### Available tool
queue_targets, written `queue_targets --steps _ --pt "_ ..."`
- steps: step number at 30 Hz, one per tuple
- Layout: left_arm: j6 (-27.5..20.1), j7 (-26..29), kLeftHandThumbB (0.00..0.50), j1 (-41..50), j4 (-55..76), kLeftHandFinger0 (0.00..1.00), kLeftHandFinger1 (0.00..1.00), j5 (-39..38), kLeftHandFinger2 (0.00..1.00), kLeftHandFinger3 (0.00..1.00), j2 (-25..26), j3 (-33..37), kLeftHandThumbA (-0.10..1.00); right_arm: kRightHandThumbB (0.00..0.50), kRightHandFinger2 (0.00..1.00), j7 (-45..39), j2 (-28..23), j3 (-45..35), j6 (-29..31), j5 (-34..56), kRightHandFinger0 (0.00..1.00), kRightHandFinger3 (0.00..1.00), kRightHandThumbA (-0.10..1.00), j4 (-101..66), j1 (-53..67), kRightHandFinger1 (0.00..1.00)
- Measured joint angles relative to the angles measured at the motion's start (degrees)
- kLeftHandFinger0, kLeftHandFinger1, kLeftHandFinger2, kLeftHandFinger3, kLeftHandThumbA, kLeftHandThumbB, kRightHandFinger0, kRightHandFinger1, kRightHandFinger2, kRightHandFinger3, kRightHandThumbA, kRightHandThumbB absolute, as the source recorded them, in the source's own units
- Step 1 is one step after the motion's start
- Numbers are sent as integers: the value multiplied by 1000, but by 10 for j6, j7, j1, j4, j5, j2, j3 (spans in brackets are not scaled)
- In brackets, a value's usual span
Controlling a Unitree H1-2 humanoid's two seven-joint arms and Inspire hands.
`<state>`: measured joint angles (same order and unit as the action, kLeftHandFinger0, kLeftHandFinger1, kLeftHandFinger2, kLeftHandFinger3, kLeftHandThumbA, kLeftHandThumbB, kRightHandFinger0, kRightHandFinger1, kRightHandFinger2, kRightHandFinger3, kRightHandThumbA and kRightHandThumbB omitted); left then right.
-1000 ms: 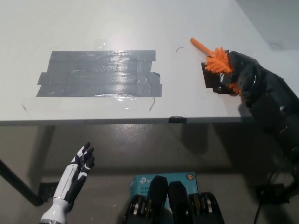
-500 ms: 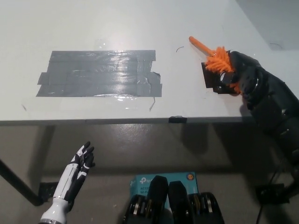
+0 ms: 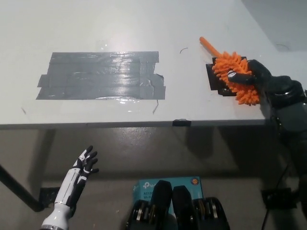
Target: An orange duster is kept infront of the robot in the middle of the table and the robot extends its right arm to grab the duster, picks it up and hands it to a person
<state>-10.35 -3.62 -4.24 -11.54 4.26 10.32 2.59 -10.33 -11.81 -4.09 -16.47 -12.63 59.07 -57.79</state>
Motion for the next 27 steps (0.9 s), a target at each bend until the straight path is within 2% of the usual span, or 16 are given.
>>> queue_targets --steps 3,6,9,11,16,18,22,24,25,27 --pt "0 0 157 0 -1 862 935 0 980 1000 0 0 963 118 683 -13 8 -47 -10 33 14 1000 -100 -10 5 332" --pt "0 0 145 0 -1 859 930 0 975 1000 0 0 956 108 656 -26 20 -79 -19 62 24 1000 -100 -21 12 377" --pt "0 0 143 0 -1 855 925 0 971 1000 0 0 951 80 644 -41 32 -111 -31 92 1 1000 -100 -34 20 364" --pt "0 0 145 0 -1 854 925 0 971 1000 0 0 954 68 628 -55 44 -133 -41 120 0 963 -100 -46 27 342" --pt "0 0 152 -1 -1 844 915 0 964 1000 0 0 969 88 634 -79 63 -163 -57 168 0 989 -100 -73 34 360" --pt "0 0 150 -1 -1 844 915 0 962 1000 0 0 971 95 612 -88 71 -169 -62 190 0 1000 -100 -89 39 335" --pt "0 0 148 -1 -1 842 913 0 959 1000 0 0 969 76 613 -96 82 -178 -70 224 0 1000 -100 -110 44 342" --pt "0 0 148 -1 -1 840 911 0 957 1000 0 0 967 90 619 -100 89 -181 -74 247 0 1000 -100 -122 46 346" --pt "0 0 149 -1 -1 841 911 0 957 1000 0 0 967 72 619 -101 93 -181 -76 258 0 1000 -100 -127 48 347" --pt "0 0 150 -1 -1 845 914 0 960 1000 0 0 965 80 611 -102 100 -183 -79 277 0 945 -100 -132 51 340"
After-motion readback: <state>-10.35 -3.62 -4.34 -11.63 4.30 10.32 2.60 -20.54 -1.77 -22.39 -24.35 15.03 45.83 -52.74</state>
